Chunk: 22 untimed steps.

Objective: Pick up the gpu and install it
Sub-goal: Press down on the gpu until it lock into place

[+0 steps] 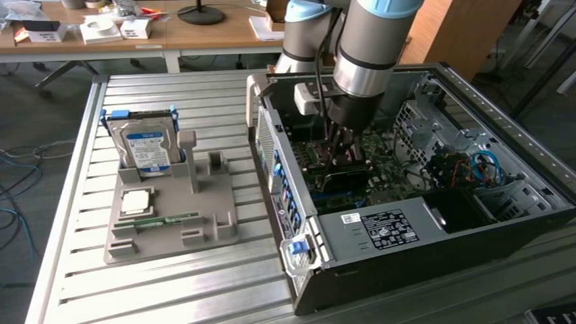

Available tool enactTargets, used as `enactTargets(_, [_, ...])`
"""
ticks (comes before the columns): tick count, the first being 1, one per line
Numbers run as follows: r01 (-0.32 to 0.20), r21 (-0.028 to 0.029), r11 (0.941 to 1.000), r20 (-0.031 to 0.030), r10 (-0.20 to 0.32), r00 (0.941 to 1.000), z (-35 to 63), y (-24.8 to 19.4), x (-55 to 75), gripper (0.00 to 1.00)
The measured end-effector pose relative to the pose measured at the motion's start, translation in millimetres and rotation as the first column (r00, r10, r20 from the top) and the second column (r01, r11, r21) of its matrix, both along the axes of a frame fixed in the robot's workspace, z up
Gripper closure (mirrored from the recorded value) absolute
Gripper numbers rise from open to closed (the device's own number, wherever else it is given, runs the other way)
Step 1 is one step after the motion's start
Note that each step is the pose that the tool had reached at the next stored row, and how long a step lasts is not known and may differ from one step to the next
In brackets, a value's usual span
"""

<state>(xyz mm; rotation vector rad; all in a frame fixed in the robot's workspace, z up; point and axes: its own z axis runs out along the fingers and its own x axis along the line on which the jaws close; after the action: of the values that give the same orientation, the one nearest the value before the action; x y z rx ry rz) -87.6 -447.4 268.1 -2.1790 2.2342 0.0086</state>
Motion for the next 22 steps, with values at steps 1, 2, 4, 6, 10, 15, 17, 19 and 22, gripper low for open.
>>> enactTargets(1, [0.000,0.0001,1.0000,-0.0002,0.000,1.0000,0.0,-0.3,0.2,0.89])
enactTargets(2, [0.000,0.0000,1.0000,-0.0003,0.000,1.0000,0.0,-0.3,0.2,0.89])
enactTargets(4, [0.000,0.0001,1.0000,-0.0003,0.000,1.0000,-0.7,-0.4,0.2,0.89])
enactTargets(6, [0.000,-0.0002,1.0000,-0.0004,0.000,1.0000,-0.9,-0.4,0.2,0.89])
enactTargets(10, [0.000,0.0000,1.0000,-0.0022,0.000,1.0000,-0.8,-0.6,0.9,0.89])
enactTargets(15, [0.000,0.0000,1.0000,-0.0062,0.000,1.0000,-0.6,-2.0,1.7,0.89])
enactTargets(17, [0.000,0.0000,1.0000,-0.0065,0.000,1.0000,-0.6,-2.7,1.7,0.89])
enactTargets(19, [0.000,-0.0001,1.0000,-0.0065,0.000,1.0000,-0.8,-2.9,1.7,0.89])
enactTargets(22, [0.000,-0.0005,1.0000,-0.0068,0.000,1.0000,-1.8,-3.1,1.7,0.89])
